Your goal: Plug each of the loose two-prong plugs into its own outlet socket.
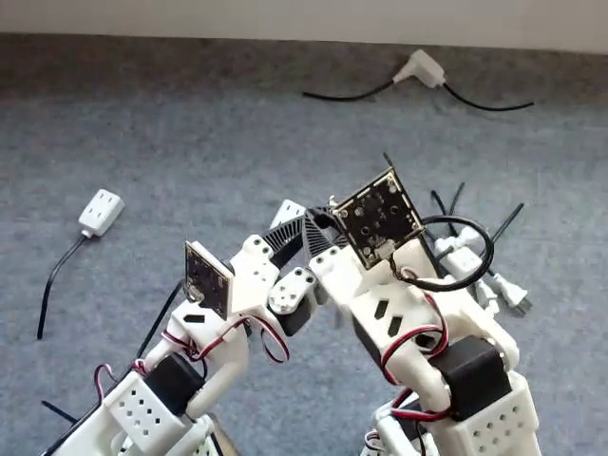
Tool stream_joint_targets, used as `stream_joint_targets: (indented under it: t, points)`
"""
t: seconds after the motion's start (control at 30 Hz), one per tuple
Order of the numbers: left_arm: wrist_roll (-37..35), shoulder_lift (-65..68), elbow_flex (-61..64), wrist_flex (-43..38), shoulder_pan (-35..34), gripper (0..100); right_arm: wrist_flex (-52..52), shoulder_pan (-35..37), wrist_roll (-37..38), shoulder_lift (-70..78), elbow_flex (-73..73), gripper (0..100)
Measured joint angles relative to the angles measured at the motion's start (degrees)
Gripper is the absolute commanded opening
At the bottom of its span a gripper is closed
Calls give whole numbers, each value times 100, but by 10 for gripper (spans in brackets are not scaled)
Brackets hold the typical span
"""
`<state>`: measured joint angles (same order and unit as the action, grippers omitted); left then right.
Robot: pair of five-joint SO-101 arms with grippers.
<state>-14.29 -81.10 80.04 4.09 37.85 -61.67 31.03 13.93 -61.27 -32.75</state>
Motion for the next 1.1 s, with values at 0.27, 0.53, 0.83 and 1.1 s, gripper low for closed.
stream_joint_targets:
  t: [0.27,0.53,0.83,1.1]
  points:
    - [-9,9,26,9,26,6,985,-862,782,-62,-448,6]
    - [0,18,44,18,26,6,1916,-1574,1046,-62,-1371,6]
    - [-9,-79,9,-9,-26,6,2136,-1943,1073,-18,-1732,6]
    - [0,-44,123,-9,9,6,2242,-2391,1204,26,-1248,6]
